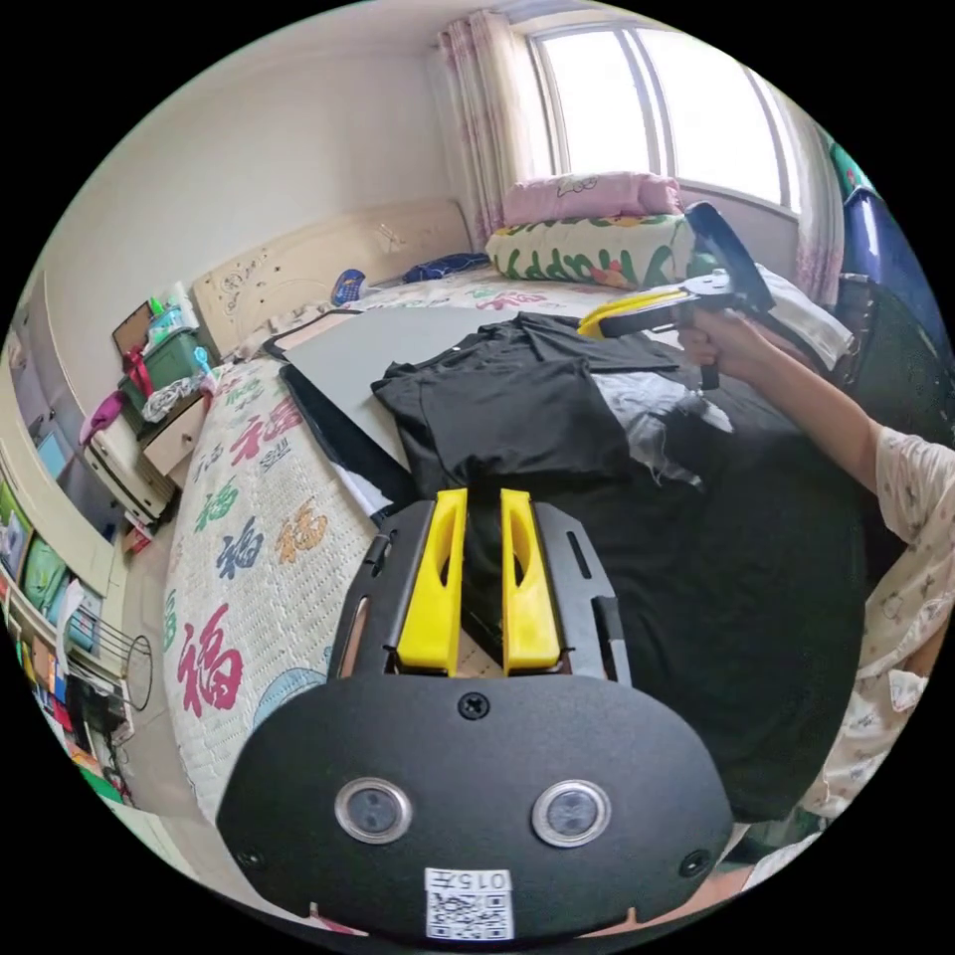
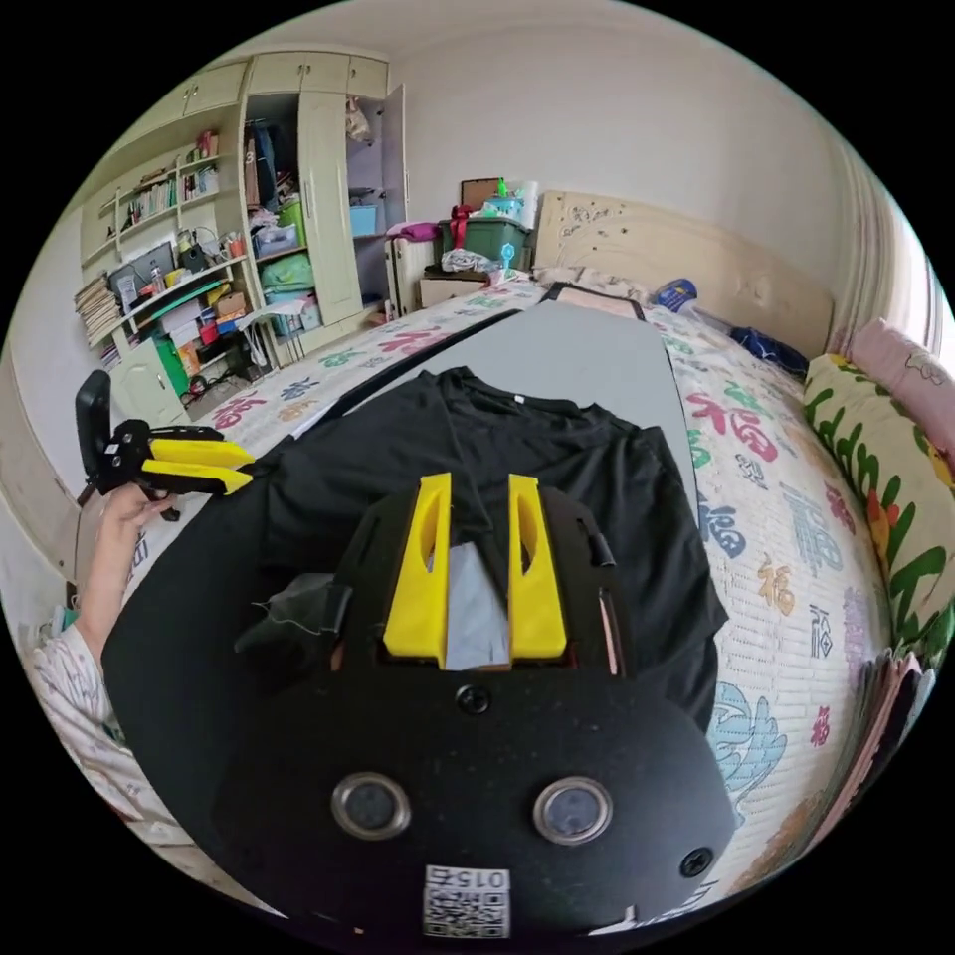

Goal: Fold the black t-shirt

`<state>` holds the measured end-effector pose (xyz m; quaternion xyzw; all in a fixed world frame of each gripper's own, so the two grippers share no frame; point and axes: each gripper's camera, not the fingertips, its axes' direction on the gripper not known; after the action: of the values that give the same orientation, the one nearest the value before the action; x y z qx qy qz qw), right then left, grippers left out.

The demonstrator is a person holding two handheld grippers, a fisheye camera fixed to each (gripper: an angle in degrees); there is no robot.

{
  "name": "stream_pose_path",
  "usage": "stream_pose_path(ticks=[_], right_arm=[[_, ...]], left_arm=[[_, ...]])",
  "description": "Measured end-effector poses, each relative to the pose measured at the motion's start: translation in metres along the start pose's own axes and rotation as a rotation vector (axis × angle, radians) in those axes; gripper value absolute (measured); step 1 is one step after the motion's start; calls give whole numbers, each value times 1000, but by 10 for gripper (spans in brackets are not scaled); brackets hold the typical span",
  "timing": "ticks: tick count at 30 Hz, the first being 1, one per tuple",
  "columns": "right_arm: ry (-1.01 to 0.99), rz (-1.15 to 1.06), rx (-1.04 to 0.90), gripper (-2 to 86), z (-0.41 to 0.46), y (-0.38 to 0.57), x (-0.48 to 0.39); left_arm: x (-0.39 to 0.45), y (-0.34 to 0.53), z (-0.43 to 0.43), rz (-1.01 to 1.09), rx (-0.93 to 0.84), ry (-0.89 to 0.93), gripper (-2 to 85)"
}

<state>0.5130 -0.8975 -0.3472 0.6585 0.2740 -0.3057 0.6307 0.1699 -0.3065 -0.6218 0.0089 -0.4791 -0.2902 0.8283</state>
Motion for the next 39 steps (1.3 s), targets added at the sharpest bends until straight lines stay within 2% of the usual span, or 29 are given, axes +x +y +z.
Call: stream_pose_path(ticks=[4, 6, 9, 11, 14, 20, 22, 25, 29, 31, 33, 35, 39], right_arm=[[-177, -269, 14, 87, -12, 6, -60], [-284, -443, -87, 102, 0, 13, -109], [-299, -579, -236, 107, 25, 24, -157], [-263, -614, -253, 87, 33, 30, -175], [-171, -580, -246, 50, 34, 29, -182], [-238, -555, -269, 32, 17, 19, -189], [-301, -518, -290, 37, 12, 11, -191], [-284, -520, -332, 62, 13, 3, -199], [-331, -427, -251, 107, -5, -23, -178], [-259, -336, -182, 108, -14, -35, -157], [-64, -245, -127, 108, -11, -45, -127], [30, -167, -120, 107, 0, -48, -102], [-152, -71, -233, 86, 12, -68, -68]], left_arm=[[24, 4, 32, 39, -44, -82, 58], [34, 8, 51, 47, -68, -113, 50], [32, 16, 60, 10, -55, -114, 20], [28, 21, 65, -18, -51, -106, 8], [25, 27, 70, -23, -46, -86, 1], [20, 34, 79, -43, -48, -98, -1], [19, 34, 80, -43, -43, -93, 0], [21, 32, 84, -22, -39, -94, 5], [10, 30, 90, -36, -47, -50, 7], [1, 29, 91, -69, -58, -44, 6], [-3, 24, 93, -65, -74, -32, 4], [-3, 21, 92, -56, -75, -44, 3], [-5, 14, 88, -46, -76, -60, 3]])
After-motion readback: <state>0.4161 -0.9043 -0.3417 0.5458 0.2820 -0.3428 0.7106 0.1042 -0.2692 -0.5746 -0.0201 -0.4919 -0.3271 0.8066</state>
